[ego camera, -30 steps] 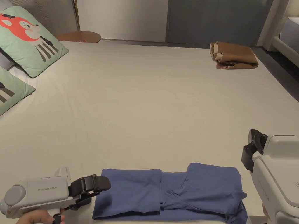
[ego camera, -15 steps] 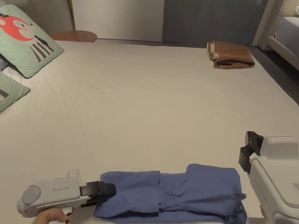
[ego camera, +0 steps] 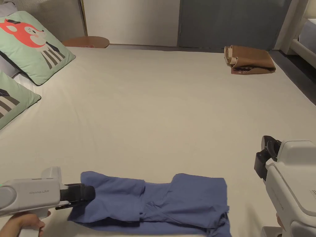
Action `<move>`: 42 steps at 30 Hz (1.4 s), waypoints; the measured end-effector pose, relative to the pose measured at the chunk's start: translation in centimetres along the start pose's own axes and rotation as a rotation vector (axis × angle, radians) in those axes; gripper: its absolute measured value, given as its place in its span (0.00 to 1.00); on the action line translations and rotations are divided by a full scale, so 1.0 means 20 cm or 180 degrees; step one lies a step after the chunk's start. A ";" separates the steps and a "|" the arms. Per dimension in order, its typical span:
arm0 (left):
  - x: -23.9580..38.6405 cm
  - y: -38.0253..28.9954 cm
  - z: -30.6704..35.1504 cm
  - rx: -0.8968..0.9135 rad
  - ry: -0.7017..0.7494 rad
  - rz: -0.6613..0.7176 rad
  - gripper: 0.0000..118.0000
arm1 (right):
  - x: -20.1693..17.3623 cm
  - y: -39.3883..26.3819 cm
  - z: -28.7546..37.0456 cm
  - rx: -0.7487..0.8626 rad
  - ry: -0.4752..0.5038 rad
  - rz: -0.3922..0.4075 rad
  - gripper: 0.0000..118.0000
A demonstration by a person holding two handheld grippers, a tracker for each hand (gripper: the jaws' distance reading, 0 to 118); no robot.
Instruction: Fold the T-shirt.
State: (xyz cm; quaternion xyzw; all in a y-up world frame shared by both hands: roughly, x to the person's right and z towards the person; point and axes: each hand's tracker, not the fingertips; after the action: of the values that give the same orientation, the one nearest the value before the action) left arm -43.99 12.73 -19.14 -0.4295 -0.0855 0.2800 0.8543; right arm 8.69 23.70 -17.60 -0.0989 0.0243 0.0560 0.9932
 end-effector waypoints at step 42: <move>1.41 -0.25 -0.55 -0.0044 -0.0508 -0.1338 0.92 | 0.22 -0.02 0.10 -0.0018 -0.0225 -0.0130 0.00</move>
State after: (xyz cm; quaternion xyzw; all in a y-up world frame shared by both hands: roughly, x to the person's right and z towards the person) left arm -14.29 18.39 -24.66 -0.3845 -0.2423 0.1283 0.8815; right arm 13.15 24.28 -15.76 -0.1001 -0.0130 0.0392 0.9941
